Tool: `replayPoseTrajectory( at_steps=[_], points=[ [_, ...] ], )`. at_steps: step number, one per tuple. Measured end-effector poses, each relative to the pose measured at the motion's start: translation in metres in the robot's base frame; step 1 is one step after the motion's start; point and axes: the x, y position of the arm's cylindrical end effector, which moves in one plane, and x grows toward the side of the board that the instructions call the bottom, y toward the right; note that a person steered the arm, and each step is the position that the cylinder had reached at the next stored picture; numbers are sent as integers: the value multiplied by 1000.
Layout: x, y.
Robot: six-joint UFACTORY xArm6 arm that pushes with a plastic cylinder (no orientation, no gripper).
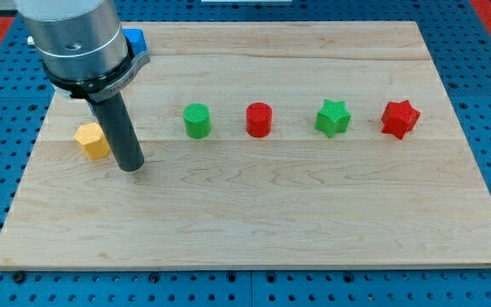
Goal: Point your arm at the group of blocks
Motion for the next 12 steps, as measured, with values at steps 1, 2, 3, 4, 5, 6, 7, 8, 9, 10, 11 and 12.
replayPoseTrajectory(
  at_steps=[1,2,3,4,5,6,7,8,9,10,11,12],
  points=[
    [0,0],
    [0,0],
    [0,-1],
    [-1,-5],
    [-2,-5],
    [-2,-25],
    [-3,-43],
    [-11,-67],
    [-42,-35],
    [-26,-17],
    [-71,-6],
    [-97,-7]
  ],
)
